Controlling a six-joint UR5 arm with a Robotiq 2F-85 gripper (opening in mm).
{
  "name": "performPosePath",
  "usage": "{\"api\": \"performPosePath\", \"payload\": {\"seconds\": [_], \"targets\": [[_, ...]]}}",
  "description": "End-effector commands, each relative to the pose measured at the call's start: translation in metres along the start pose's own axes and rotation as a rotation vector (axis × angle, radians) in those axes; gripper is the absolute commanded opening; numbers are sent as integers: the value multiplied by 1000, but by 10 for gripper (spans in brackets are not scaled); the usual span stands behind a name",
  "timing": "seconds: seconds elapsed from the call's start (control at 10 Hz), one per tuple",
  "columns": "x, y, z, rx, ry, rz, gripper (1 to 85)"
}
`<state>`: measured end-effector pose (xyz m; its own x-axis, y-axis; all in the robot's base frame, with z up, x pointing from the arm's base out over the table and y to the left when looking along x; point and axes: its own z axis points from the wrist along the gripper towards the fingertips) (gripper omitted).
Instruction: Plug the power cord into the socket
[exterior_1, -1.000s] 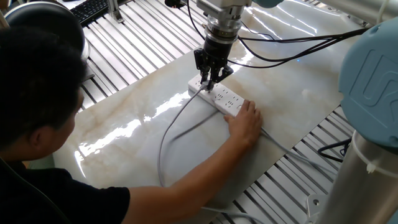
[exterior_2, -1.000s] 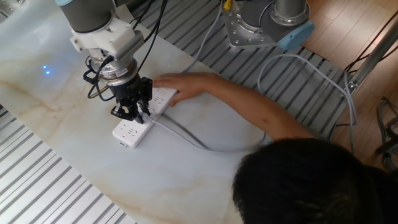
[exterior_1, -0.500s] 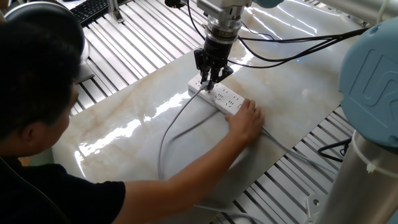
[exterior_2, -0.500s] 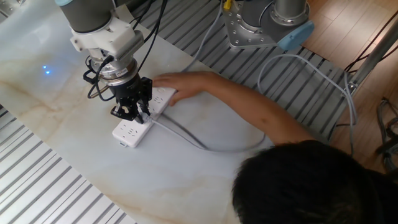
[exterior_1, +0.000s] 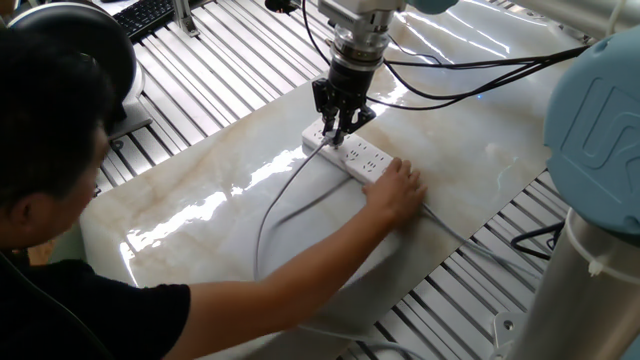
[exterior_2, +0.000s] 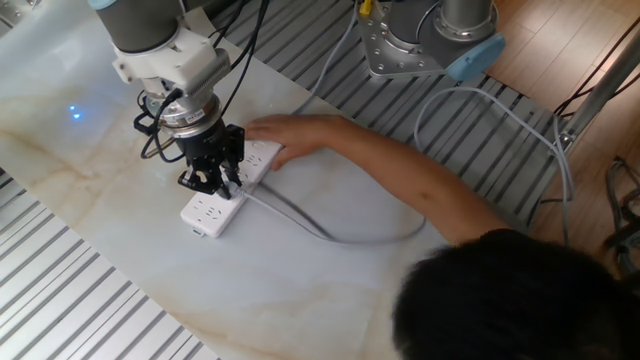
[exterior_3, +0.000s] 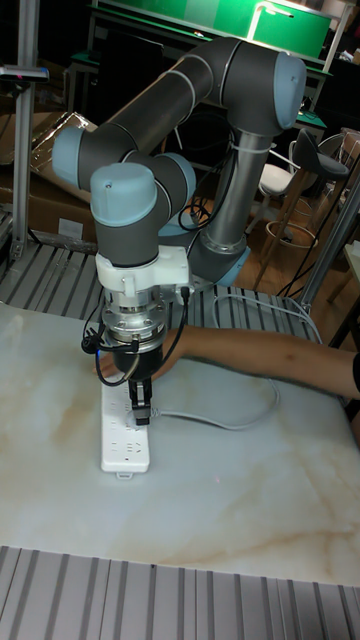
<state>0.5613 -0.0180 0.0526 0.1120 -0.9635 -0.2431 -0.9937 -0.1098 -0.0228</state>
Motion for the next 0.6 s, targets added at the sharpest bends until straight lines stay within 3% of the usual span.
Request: {"api": "performPosePath", "payload": {"seconds": [0.0,0.5], "targets": [[2,-4,0,10,1,-11,10],[12,-7,4,23,21,-36,10]]}}
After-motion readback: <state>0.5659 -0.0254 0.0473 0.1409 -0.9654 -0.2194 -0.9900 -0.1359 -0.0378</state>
